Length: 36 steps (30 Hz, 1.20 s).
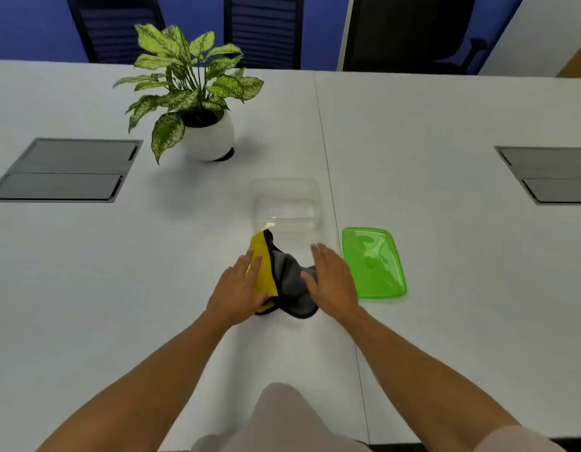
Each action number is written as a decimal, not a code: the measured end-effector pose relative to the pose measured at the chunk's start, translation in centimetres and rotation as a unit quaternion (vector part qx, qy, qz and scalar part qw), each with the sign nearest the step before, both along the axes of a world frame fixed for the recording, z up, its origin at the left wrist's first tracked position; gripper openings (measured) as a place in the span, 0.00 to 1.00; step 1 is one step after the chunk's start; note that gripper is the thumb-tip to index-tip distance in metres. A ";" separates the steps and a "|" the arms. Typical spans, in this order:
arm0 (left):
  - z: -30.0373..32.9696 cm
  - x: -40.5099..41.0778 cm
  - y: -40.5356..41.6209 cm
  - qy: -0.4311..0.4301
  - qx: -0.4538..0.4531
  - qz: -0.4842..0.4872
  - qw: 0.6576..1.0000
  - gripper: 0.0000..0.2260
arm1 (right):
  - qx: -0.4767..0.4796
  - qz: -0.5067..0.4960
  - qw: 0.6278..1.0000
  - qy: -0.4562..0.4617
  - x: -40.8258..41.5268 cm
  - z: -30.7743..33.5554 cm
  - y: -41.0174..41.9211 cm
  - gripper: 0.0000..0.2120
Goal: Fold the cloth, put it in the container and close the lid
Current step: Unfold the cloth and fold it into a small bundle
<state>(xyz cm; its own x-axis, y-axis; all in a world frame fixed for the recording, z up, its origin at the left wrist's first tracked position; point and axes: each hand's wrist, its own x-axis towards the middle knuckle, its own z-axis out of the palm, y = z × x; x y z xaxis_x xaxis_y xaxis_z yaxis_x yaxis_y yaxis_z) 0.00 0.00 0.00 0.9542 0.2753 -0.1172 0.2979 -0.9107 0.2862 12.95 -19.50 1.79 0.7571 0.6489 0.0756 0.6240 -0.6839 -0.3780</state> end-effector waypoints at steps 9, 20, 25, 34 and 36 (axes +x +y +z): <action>-2.9 -0.8 -3.4 0.043 -0.010 0.027 0.999 0.26 | -0.046 0.066 0.991 0.105 -4.8 -3.0 0.7 0.24; -0.5 0.6 -3.8 -0.131 -0.133 0.012 0.982 0.07 | 0.010 0.087 0.985 0.146 -4.8 -1.5 2.8 0.20; 1.5 1.3 -3.4 -0.212 -0.141 0.046 0.966 0.07 | 0.069 0.080 0.993 0.057 -2.9 1.3 4.3 0.12; 8.0 5.0 0.3 -0.251 -0.162 0.186 0.936 0.05 | 0.198 0.078 0.976 -0.052 3.4 10.6 6.0 0.07; 9.6 5.9 0.8 -0.268 -0.133 0.163 0.940 0.05 | 0.222 0.071 0.971 -0.049 4.9 12.6 5.9 0.07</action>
<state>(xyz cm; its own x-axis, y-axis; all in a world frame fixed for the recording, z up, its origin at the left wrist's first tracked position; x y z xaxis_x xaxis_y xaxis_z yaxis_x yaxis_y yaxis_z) 5.89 0.79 9.63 0.7663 0.5921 0.2495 0.2972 -0.6709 0.6794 17.81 -13.59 14.35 0.6377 0.6331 0.4388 0.7477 -0.3718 -0.5502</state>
